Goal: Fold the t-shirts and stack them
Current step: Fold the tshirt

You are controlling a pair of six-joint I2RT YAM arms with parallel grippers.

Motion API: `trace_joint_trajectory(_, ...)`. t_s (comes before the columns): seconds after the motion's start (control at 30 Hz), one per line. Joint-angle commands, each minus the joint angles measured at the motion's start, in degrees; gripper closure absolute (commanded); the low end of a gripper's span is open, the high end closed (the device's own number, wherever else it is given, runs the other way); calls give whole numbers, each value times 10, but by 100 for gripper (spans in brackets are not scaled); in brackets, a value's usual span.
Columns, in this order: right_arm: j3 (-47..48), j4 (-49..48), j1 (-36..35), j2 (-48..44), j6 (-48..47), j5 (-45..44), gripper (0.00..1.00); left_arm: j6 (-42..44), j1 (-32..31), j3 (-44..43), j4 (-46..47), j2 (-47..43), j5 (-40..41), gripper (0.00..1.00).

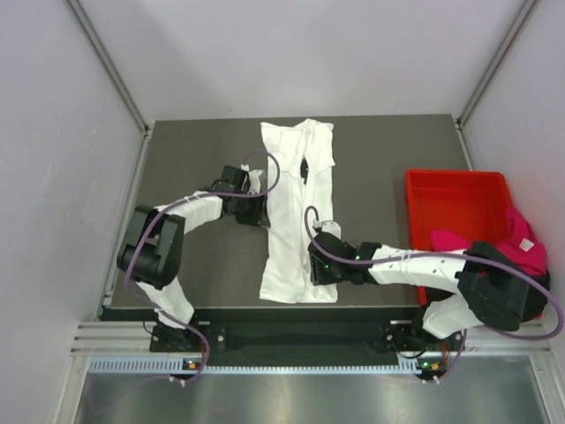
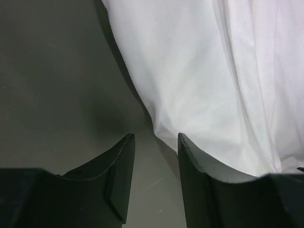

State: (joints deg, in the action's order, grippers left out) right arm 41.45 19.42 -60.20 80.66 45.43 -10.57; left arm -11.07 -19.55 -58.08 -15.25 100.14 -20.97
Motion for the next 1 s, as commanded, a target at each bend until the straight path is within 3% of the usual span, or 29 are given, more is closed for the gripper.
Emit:
trace_joint_trajectory(0.0,-12,-53,11,-1,-1,-10,66,27,1,-13,-13,-39,9,53)
trace_joint_trajectory(0.13,-21,-69,22,-2,-2,-25,90,38,0,-28,-13,-42,19,55)
trace_joint_trajectory(0.23,-14,-48,22,-11,-4,-37,100,45,-4,-47,6,-44,15,57)
trace_joint_trajectory(0.43,0,-19,4,-56,-8,-54,100,41,-45,-92,48,12,0,69)
trace_joint_trajectory(0.77,55,18,-80,-50,-23,-90,100,37,-78,-184,30,152,48,73)
trace_joint_trajectory(0.97,54,-18,-118,-51,-43,-75,100,36,-83,-207,31,182,23,72)
